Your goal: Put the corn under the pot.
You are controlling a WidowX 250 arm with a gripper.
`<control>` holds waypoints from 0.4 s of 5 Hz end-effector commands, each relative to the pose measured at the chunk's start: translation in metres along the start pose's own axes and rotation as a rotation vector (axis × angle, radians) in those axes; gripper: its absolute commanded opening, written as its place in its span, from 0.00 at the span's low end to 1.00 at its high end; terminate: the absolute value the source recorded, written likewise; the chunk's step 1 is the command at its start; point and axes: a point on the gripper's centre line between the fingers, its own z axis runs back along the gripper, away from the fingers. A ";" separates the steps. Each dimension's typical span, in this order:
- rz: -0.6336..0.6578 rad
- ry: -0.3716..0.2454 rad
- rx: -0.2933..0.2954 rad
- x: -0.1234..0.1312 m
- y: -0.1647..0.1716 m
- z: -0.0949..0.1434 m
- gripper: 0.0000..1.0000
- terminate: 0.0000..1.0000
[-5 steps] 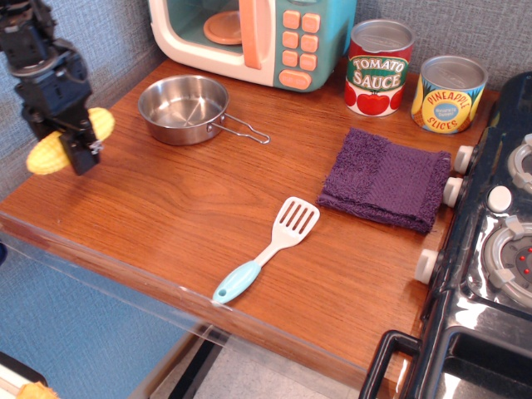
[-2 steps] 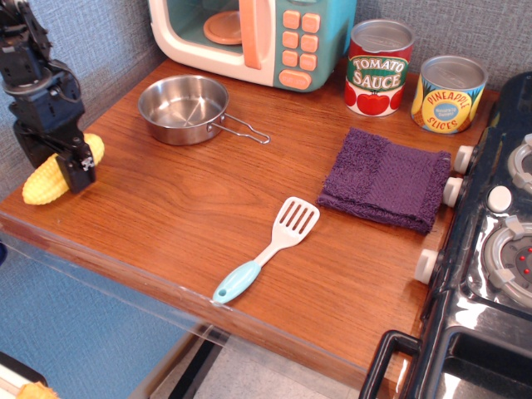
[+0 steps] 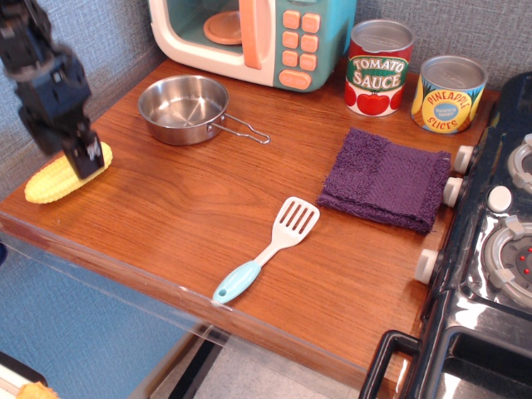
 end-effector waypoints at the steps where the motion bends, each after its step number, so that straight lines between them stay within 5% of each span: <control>1: 0.032 -0.122 0.062 -0.003 -0.021 0.087 1.00 0.00; 2: 0.062 -0.044 0.053 0.003 -0.021 0.079 1.00 0.00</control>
